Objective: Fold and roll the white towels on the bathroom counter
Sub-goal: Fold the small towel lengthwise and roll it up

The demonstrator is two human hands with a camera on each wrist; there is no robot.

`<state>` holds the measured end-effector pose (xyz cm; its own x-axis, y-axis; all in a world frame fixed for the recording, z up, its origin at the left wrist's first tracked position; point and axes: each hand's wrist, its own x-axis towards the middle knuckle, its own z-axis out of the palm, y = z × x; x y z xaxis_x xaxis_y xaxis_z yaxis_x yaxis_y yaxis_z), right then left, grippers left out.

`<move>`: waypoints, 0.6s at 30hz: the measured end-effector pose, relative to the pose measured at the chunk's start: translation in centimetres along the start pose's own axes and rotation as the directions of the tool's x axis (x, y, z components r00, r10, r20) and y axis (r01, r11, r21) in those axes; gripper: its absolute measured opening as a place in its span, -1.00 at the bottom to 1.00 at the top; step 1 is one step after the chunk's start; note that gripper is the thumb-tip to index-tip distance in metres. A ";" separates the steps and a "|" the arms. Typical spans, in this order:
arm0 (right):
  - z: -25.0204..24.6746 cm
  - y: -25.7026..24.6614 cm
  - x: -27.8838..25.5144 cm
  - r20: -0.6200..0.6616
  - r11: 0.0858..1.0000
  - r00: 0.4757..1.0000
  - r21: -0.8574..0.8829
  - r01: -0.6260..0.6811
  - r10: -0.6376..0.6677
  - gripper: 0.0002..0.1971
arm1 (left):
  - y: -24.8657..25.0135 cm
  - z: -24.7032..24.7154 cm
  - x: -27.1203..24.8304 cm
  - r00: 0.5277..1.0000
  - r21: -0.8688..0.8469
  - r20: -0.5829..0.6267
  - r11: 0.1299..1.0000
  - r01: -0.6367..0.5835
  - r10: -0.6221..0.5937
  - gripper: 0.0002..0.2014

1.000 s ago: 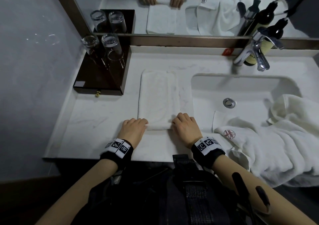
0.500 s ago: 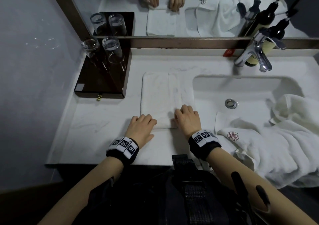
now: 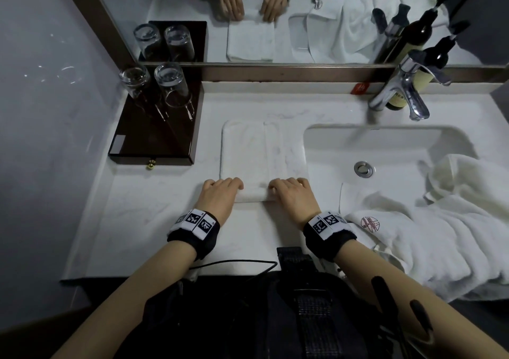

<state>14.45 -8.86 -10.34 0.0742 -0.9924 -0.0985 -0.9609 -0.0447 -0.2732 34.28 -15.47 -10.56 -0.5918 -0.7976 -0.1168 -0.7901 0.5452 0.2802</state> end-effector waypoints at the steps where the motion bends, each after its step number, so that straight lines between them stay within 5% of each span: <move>1: -0.1 0.1 0.5 0.006 1.000 1.000 -0.015 0.004 -0.004 -0.74 | 0.1 -0.2 0.1 1.000 0.013 -0.027 1.000 -0.010 0.010 -0.60; 7: -0.3 0.1 2.9 -0.016 0.993 0.997 -0.095 -0.076 0.075 -0.78 | 0.9 -0.9 -0.4 0.993 0.135 -0.041 0.985 -0.105 0.112 -0.73; 12: -0.5 -0.2 4.4 0.034 0.982 0.993 -0.156 -0.107 0.114 -0.78 | 0.4 -0.9 0.1 0.997 0.200 0.068 0.978 -0.059 0.046 -0.51; 18: -1.0 -0.3 3.5 -0.036 0.984 0.994 -0.149 0.095 -0.101 -0.81 | -0.1 -1.7 2.3 0.995 0.141 0.078 0.988 -0.067 0.056 -0.38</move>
<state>14.78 -12.40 -9.66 0.1616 -0.9862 -0.0363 -0.9785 -0.1553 -0.1355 33.31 -17.77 -9.27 -0.6457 -0.7433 -0.1746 -0.7636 0.6280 0.1502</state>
